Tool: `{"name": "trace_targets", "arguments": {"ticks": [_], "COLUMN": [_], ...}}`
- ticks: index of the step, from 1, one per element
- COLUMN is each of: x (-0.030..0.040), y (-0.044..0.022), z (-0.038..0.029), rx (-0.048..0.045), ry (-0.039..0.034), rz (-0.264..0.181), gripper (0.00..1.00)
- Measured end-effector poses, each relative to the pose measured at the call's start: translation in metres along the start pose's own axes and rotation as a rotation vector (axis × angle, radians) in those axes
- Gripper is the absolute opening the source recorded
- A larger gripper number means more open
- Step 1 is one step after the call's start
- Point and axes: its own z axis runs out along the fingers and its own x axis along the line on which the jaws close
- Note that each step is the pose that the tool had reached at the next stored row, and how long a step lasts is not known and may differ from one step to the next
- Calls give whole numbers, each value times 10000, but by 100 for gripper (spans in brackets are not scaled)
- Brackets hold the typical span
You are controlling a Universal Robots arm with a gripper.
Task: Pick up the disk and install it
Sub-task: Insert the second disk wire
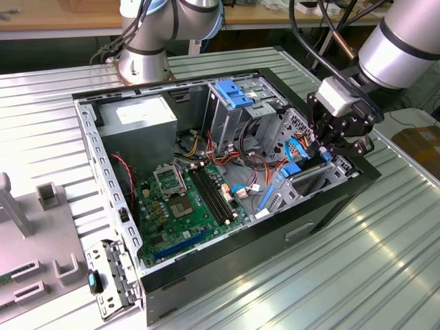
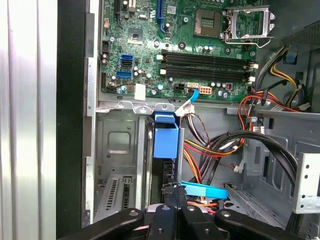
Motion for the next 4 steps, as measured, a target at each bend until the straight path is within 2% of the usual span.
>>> {"name": "trace_targets", "arguments": {"ticks": [4], "x": [-1], "y": [0], "z": [-4], "rx": [0], "ry": [-1], "rz": [0], "gripper": [11]}}
